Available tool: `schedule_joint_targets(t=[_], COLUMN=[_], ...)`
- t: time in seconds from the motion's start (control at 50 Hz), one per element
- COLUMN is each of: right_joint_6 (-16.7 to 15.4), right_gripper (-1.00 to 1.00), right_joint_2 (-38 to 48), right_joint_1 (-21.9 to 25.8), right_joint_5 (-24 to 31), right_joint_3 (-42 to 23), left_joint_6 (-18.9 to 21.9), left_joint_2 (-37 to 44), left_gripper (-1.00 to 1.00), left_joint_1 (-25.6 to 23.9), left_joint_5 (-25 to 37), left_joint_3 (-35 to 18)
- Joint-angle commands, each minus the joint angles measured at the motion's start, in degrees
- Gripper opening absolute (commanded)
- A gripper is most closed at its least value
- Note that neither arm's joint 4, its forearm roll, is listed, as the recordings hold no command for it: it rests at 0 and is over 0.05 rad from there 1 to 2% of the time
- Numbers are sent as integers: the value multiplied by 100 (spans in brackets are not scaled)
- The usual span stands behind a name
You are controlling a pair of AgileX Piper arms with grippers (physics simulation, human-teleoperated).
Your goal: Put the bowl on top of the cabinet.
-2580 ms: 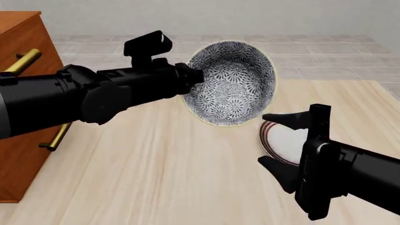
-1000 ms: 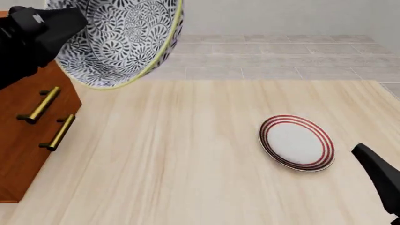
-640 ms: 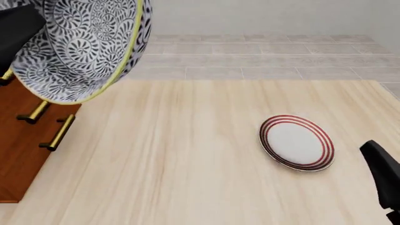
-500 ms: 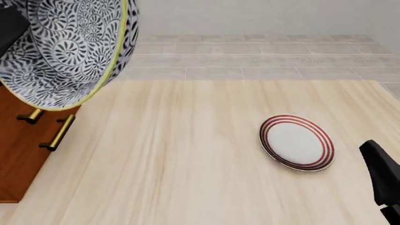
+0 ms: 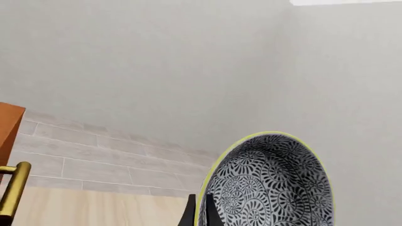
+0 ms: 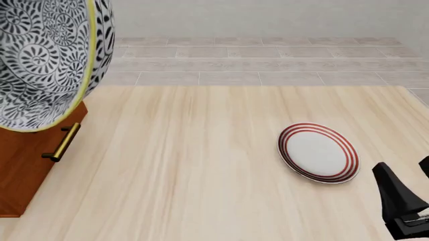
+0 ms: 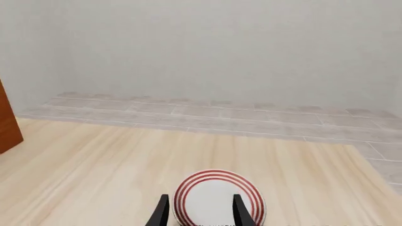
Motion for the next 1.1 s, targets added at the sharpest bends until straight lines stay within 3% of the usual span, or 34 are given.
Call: schedule_joint_targets(t=[0.02,0.52,0.7,0.82,1.1], right_joint_6=[-42,27,27,27,28], right_gripper=[100,100,100,100,100], right_joint_2=[1,1,2,2,2], right_joint_1=[-69,-72,-71,-70,-67], right_joint_5=[-39,-46,-54,-62,-57], right_joint_3=[133,143,151,159,153], left_joint_6=[42,96,82,499,910], left_joint_2=[-116,68,672,1051,1516], left_gripper=[-100,-100,-100,-100,-100], left_joint_1=[97,153,449,380,1269], left_joint_5=[-80,-165,556,1077,2152], left_joint_3=[71,102,-691,-1190,-2382])
